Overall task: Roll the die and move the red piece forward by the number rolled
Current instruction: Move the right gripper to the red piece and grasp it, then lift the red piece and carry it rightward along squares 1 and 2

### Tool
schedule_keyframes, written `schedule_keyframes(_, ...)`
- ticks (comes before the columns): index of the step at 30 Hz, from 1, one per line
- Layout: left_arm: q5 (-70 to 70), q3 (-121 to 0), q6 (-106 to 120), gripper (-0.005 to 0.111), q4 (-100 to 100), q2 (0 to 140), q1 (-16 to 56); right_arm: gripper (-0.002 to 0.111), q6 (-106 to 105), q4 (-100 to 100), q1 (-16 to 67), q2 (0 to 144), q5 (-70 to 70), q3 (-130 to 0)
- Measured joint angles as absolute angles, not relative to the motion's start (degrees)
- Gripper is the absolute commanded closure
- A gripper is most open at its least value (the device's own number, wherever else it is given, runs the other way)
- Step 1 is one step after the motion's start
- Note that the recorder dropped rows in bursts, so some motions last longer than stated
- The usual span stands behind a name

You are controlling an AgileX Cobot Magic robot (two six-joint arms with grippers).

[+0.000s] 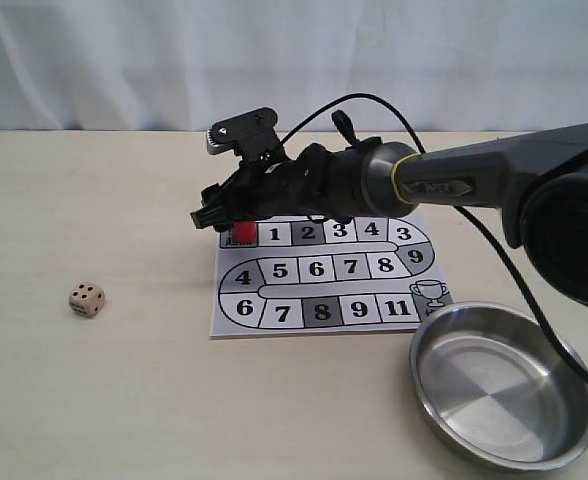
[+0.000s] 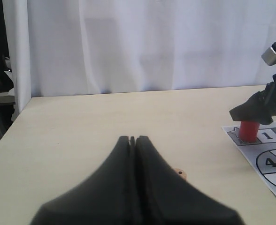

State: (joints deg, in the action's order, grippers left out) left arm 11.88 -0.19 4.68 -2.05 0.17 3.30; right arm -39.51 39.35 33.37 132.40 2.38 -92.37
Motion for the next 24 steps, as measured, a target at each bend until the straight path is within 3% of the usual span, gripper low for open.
schedule_keyframes(5,11.9,-0.2,4.7,0.107,-2.1,0.2,3.3,0.039,-39.5,39.4,33.4,133.8,2.3,-92.4)
schedule_keyframes(21,11.9,-0.2,4.7,0.107,-2.1,0.2,3.3,0.104,-39.5,39.4,33.4,134.6,2.3,-92.4)
schedule_keyframes(24,11.9,-0.2,4.7,0.107,-2.1,0.2,3.3,0.104,-39.5,38.2,33.4,134.3,2.5,-92.4)
